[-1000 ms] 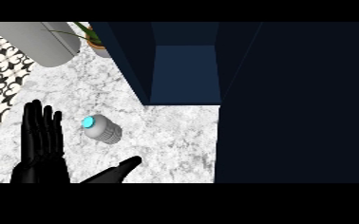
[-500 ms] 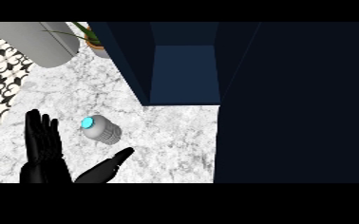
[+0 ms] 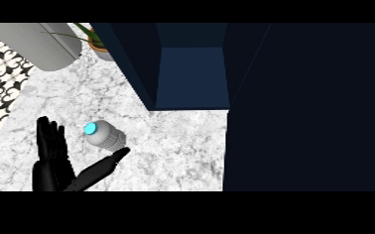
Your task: Pick up the bottled water, place it into the cabinet and close the cabinet
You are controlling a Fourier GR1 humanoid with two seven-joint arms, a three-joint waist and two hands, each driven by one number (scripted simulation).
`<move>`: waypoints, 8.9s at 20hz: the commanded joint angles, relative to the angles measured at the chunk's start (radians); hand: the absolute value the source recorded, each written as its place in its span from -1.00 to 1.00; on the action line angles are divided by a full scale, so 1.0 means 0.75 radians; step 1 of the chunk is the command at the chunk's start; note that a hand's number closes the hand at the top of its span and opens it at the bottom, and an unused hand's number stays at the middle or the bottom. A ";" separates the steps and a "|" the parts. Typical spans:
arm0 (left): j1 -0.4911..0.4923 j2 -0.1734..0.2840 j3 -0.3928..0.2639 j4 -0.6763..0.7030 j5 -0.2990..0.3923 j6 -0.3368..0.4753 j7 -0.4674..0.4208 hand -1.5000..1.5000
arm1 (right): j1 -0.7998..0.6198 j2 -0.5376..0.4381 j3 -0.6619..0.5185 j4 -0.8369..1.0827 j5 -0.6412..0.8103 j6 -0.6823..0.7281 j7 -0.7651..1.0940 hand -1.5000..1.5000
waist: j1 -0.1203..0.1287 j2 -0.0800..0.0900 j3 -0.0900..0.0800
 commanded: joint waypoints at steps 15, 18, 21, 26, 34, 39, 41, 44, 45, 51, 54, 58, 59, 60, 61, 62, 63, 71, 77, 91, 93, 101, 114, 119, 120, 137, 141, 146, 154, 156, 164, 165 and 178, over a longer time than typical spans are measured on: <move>-0.252 -0.023 0.313 0.939 0.464 -0.246 -0.784 -1.00 | 0.278 -0.091 -0.011 -0.202 -0.040 0.084 -0.139 -1.00 | -0.009 0.002 0.000; -0.327 -0.023 0.333 1.060 0.532 -0.385 -0.826 -1.00 | 0.288 -0.086 -0.007 -0.206 -0.051 0.086 -0.144 -1.00 | -0.013 0.003 -0.001; -0.360 -0.022 0.341 1.250 0.560 -0.520 -0.947 -1.00 | 0.261 -0.079 0.010 -0.183 -0.029 0.064 -0.105 -1.00 | -0.005 0.008 -0.002; -0.555 -0.022 0.421 1.489 0.617 -0.569 -1.085 -1.00 | 0.273 -0.085 -0.014 -0.143 -0.045 0.089 -0.179 -1.00 | -0.015 0.008 -0.002; -0.619 -0.014 0.529 1.632 0.709 -0.684 -1.176 1.00 | 0.399 -0.116 0.005 -0.214 -0.039 0.107 -0.198 -1.00 | -0.017 0.004 -0.001; -0.628 -0.023 0.506 1.668 0.745 -0.759 -1.249 1.00 | 0.296 -0.086 0.031 -0.160 0.012 0.072 -0.183 -1.00 | -0.002 0.009 -0.001; -0.647 -0.014 0.515 1.712 0.726 -0.776 -1.268 1.00 | 0.323 -0.096 -0.014 -0.112 -0.021 0.082 -0.210 -1.00 | -0.009 0.008 -0.001; -0.660 0.045 0.474 1.714 0.694 -0.858 -1.223 1.00 | 0.321 -0.109 -0.048 -0.068 -0.038 0.104 -0.282 -1.00 | -0.024 0.007 0.000; -0.638 0.016 0.411 1.669 0.661 -0.893 -1.204 1.00 | 0.320 -0.096 0.008 -0.066 0.014 0.094 -0.262 -1.00 | -0.017 0.005 0.000; -0.620 0.024 0.200 1.623 0.507 -1.078 -1.144 1.00 | 0.283 -0.090 0.010 -0.087 0.011 0.078 -0.241 -1.00 | -0.007 0.005 0.001; -0.603 0.013 0.167 1.555 0.509 -1.122 -1.088 1.00 | 0.330 -0.089 0.042 -0.136 0.019 0.068 -0.207 -1.00 | 0.006 0.001 0.002; -0.673 -0.022 0.074 1.543 0.620 -1.075 -1.029 1.00 | 0.243 -0.073 0.003 -0.066 -0.014 0.062 -0.208 -1.00 | 0.004 0.003 0.001; -0.645 -0.022 -0.012 1.411 0.681 -0.999 -0.946 1.00 | 0.284 -0.076 0.038 -0.099 -0.001 0.066 -0.196 -1.00 | 0.007 -0.002 0.002; -0.645 -0.022 0.080 1.344 0.598 -1.030 -0.866 1.00 | 0.242 -0.066 0.010 -0.045 -0.033 0.056 -0.188 -1.00 | 0.019 -0.001 0.003; -0.637 -0.023 0.017 1.364 0.640 -0.987 -0.898 1.00 | 0.264 -0.087 0.013 -0.074 -0.031 0.082 -0.198 -1.00 | 0.009 0.000 0.002; -0.625 -0.023 -0.010 1.259 0.664 -0.956 -0.824 1.00 | 0.292 -0.077 0.016 -0.128 -0.038 0.059 -0.169 -1.00 | 0.013 -0.002 0.003; -0.668 -0.023 -0.011 1.234 0.671 -0.918 -0.753 1.00 | 0.238 -0.059 0.027 -0.058 0.000 0.046 -0.181 -1.00 | 0.014 -0.001 0.003; -0.817 -0.023 -0.155 1.065 0.608 -0.605 -0.620 1.00 | 0.287 -0.081 -0.006 -0.127 -0.063 0.080 -0.175 -1.00 | 0.005 0.001 0.002; -1.013 -0.023 -0.315 1.095 0.705 -0.350 -0.535 1.00 | 0.237 -0.049 0.013 -0.070 -0.016 0.068 -0.200 -1.00 | -0.011 0.005 0.001; -1.539 -0.023 -0.320 1.592 0.853 -0.083 -0.459 1.00 | 0.218 -0.097 -0.166 0.005 -0.164 0.173 -0.285 -1.00 | -0.065 0.019 0.002; -1.624 -0.023 -0.319 1.664 0.863 -0.080 -0.427 1.00 | 0.190 -0.078 -0.159 -0.042 -0.150 0.139 -0.221 -1.00 | -0.059 0.022 0.002; -1.759 0.010 -0.281 2.032 0.741 -0.028 -0.454 1.00 | 0.212 -0.077 -0.179 -0.005 -0.155 0.194 -0.292 -1.00 | -0.089 0.036 0.002; -1.848 0.056 -0.214 2.251 0.709 0.049 -0.609 -1.00 | 0.176 -0.092 -0.228 0.003 -0.185 0.236 -0.281 -1.00 | -0.115 0.057 0.001; -1.881 0.042 -0.222 2.294 0.680 0.110 -0.655 -1.00 | 0.185 -0.094 -0.211 0.024 -0.157 0.260 -0.292 -1.00 | -0.118 0.054 0.000; -1.928 0.050 -0.211 2.306 0.687 0.155 -0.619 -1.00 | 0.221 -0.093 -0.191 0.067 -0.135 0.294 -0.345 -1.00 | -0.142 0.050 0.001; -1.971 -0.018 -0.060 2.142 0.793 -0.302 -0.813 -1.00 | 0.137 -0.082 -0.203 0.063 -0.155 0.280 -0.266 -1.00 | -0.043 0.024 0.001; -1.922 -0.021 -0.067 2.110 0.799 -0.315 -0.829 -1.00 | 0.228 -0.077 -0.157 -0.071 -0.188 0.276 -0.194 -1.00 | -0.040 0.018 0.001; -1.796 -0.023 -0.148 1.943 0.812 -0.309 -0.808 -1.00 | 0.138 -0.052 -0.173 0.024 -0.170 0.241 -0.182 -1.00 | -0.011 0.002 0.002; -1.472 -0.023 -0.322 1.638 0.915 -0.415 -0.838 -1.00 | 0.202 -0.070 -0.153 -0.118 -0.168 0.228 -0.121 -1.00 | -0.004 -0.001 0.001; -1.462 -0.023 -0.361 1.495 0.935 -0.450 -0.729 -1.00 | 0.170 -0.022 -0.088 -0.104 -0.104 0.169 -0.091 -1.00 | 0.023 -0.008 0.001; -1.111 -0.023 -0.509 1.048 0.896 -0.444 -0.736 -1.00 | 0.294 -0.037 -0.029 -0.131 -0.051 0.186 -0.147 -1.00 | 0.022 -0.011 0.001; -1.077 0.018 -0.516 0.994 0.898 -0.496 -0.715 -1.00 | 0.246 -0.026 -0.041 -0.138 -0.072 0.160 -0.126 -1.00 | 0.028 -0.008 0.001; -0.609 0.257 -0.631 0.420 0.881 -0.486 -0.564 1.00 | 0.292 -0.312 0.010 -0.152 0.115 0.423 -0.204 1.00 | 0.021 -0.011 0.001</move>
